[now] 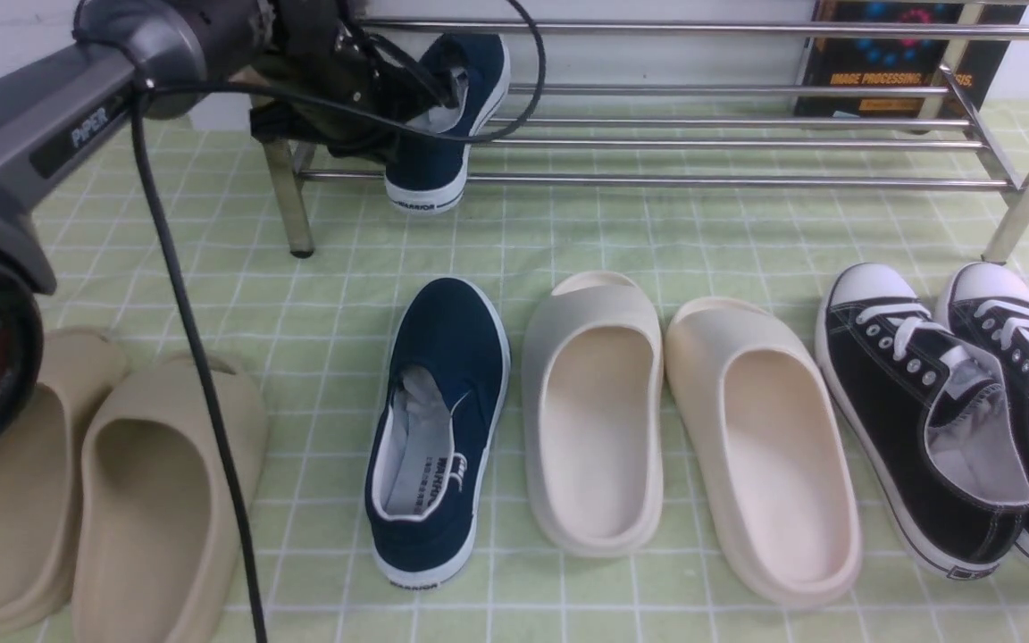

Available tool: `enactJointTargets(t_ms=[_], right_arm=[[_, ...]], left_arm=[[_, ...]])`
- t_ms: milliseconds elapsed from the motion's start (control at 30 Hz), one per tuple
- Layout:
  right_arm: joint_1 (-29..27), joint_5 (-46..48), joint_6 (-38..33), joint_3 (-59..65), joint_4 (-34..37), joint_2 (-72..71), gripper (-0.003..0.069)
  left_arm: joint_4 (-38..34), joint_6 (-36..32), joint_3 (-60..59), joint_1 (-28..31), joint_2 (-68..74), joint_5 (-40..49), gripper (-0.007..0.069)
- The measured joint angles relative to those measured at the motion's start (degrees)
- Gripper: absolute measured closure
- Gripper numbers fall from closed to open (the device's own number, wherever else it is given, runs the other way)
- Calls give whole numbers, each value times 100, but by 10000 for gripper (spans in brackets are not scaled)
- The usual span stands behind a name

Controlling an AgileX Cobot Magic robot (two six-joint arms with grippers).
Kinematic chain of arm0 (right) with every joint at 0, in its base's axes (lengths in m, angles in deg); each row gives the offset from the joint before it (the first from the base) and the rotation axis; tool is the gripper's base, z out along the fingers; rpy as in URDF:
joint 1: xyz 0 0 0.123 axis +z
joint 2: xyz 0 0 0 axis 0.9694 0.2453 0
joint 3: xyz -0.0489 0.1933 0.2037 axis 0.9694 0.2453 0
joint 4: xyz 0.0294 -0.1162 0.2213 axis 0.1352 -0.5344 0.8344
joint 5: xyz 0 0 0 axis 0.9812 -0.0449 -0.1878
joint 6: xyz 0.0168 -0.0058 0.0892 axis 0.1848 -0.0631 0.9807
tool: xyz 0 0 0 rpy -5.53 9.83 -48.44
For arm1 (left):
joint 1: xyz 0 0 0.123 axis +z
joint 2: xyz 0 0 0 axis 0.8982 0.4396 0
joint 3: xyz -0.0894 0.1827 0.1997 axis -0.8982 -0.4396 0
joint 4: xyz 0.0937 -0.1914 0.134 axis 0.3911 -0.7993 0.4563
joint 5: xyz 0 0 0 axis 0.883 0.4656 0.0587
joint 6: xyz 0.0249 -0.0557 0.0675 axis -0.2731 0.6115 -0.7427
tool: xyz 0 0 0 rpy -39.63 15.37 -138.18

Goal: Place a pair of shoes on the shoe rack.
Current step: Use the left arm to put a shoe into the shoe rack, then use the left arm to grab the shoe closest to it

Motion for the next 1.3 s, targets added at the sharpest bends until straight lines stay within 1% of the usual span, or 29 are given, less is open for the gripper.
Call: enactJointTargets(t_ms=[33,133,167,200,233,300,367,467,567,633,667,700,767,800,833,867,967,1100,1233,1300], right_arm=[[0,0,0,0,0,0,419],[0,0,0,0,0,0,419],[0,0,0,0,0,0,419],[0,0,0,0,0,0,419],[0,0,0,0,0,0,419],[0,0,0,0,0,0,419],[0,0,0,0,0,0,419],[0,0,0,0,0,0,419],[0,0,0,0,0,0,419],[0,0,0,0,0,0,419],[0,0,0,0,0,0,419],[0,0,0,0,0,0,419],[0,0,0,0,0,0,419],[0,0,0,0,0,0,419],[0,0,0,0,0,0,419],[0,0,0,0,0,0,419],[0,0,0,0,0,0,419],[0,0,0,0,0,0,419],[0,0,0,0,0,0,419],[0,0,0,0,0,0,419]], left_arm=[[5,-22,0,0,-75,129,571],[5,-77,0,0,-465,604,494],[5,-77,0,0,-525,683,482],[-1,-94,0,0,-818,1117,419],[-1,-112,0,0,-929,1314,396],[-1,-166,7,0,-1061,1628,370],[65,-279,7,-58,-1361,2214,333],[270,-288,-316,-314,-1718,2361,327],[298,-240,-1085,-724,-2143,2386,343],[297,-200,-1493,-875,-2288,2386,353],[297,-161,-1791,-993,-2432,2372,360],[273,-100,-2419,-1206,-2632,2216,373],[217,-17,-3194,-1357,-2876,1849,382],[217,51,-3550,-1378,-2989,1564,384],[217,63,-3618,-1378,-3001,1515,384],[217,155,-4093,-1378,-3061,1218,384],[217,365,-4690,-1346,-2932,711,379],[217,472,-4823,-1335,-2595,411,347],[113,482,-4823,-1334,-2230,52,288],[88,482,-4823,-1334,-2079,-16,274]])
